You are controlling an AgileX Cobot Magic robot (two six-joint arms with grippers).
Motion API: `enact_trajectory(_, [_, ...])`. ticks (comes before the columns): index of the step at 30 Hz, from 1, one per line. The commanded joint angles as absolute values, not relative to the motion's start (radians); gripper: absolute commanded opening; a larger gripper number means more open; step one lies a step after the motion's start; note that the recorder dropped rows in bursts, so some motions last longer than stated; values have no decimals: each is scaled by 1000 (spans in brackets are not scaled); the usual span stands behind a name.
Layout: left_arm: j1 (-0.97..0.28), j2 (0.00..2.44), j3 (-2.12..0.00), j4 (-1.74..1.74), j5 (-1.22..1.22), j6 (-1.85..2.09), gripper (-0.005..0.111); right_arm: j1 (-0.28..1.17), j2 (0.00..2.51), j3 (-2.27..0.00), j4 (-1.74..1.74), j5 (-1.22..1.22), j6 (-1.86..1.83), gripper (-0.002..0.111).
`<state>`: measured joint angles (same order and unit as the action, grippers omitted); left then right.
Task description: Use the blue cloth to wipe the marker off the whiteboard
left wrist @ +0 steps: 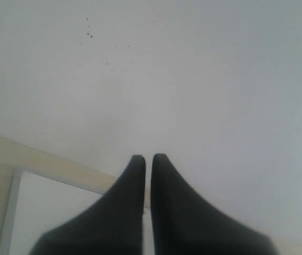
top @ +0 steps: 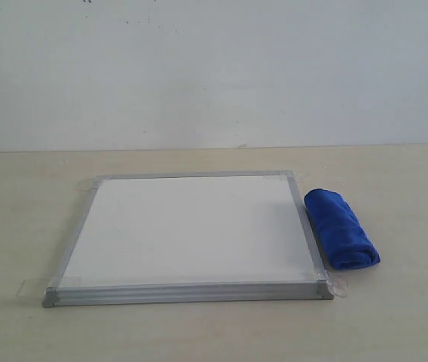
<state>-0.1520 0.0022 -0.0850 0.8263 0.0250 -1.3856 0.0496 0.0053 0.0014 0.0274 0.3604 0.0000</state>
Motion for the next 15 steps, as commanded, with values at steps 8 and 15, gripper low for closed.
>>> enact_trajectory(8, [-146,0,-79,818,22,-1738,4,44,0,0,21,357,0,1])
enact_trajectory(15, [-146,0,-53,814,-29,-1683,4,44,0,0,21,357,0,1])
